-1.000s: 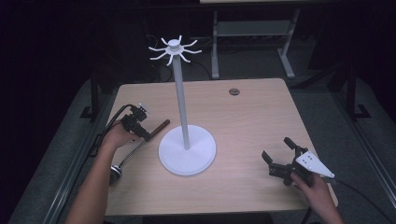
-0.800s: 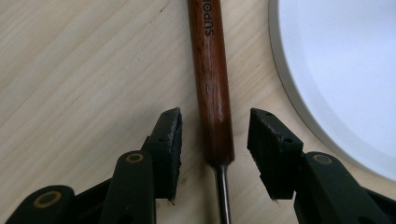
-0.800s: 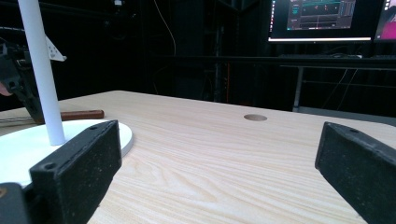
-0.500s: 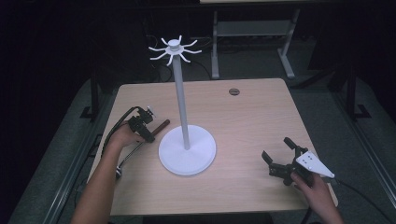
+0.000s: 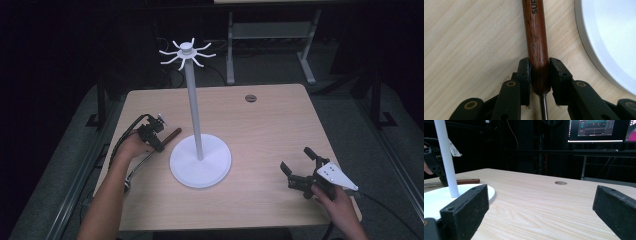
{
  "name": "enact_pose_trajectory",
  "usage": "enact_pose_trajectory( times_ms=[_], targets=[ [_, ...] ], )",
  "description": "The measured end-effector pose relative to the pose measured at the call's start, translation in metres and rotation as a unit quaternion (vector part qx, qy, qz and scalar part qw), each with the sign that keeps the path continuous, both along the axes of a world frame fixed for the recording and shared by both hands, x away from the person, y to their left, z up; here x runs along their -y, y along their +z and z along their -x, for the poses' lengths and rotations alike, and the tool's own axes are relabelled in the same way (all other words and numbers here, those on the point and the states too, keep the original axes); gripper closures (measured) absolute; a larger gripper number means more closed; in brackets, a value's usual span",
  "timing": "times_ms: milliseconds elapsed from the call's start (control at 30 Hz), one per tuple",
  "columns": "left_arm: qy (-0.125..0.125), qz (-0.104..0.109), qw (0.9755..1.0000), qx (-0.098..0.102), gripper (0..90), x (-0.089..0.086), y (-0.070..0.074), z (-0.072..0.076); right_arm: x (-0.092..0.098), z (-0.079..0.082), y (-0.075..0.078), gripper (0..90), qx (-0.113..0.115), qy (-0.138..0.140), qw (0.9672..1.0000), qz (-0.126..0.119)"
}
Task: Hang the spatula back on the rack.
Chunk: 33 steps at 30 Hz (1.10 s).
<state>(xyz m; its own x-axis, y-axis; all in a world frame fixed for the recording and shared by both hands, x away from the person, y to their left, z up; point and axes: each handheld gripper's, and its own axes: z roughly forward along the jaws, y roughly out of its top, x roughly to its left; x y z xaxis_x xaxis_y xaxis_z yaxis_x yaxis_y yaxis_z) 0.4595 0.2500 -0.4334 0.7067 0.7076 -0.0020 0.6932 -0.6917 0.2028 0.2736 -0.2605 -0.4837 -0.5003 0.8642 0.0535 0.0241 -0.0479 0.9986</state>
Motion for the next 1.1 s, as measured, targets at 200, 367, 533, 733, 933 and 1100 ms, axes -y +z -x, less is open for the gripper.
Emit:
enact_pose_trajectory(
  times_ms=[200,367,533,733,933,1100],
  targets=[
    [0.013,0.009,0.9999,0.000,72.9,-0.003,0.000,0.000,0.000,0.000,0.000,0.0,0.000,0.000,1.0000,0.000],
    [0.012,0.008,0.9999,0.004,73.4,-0.003,0.002,0.001,0.000,0.000,0.000,0.0,0.000,0.000,1.0000,0.000],
    [0.017,0.026,0.9993,0.022,73.4,-0.006,0.011,0.003,0.000,0.000,0.000,0.0,0.000,0.000,1.0000,0.000],
    [0.032,0.059,0.9967,0.046,73.3,-0.010,0.023,0.009,0.000,0.000,0.000,0.0,0.000,0.000,1.0000,0.000],
    [0.033,0.090,0.9928,0.072,73.3,-0.015,0.038,0.015,0.000,0.000,0.000,0.0,0.000,0.000,1.0000,0.001],
    [0.036,0.115,0.9887,0.089,73.3,-0.019,0.050,0.020,0.000,0.000,0.000,0.0,0.000,0.000,1.0000,0.000]
  ],
)
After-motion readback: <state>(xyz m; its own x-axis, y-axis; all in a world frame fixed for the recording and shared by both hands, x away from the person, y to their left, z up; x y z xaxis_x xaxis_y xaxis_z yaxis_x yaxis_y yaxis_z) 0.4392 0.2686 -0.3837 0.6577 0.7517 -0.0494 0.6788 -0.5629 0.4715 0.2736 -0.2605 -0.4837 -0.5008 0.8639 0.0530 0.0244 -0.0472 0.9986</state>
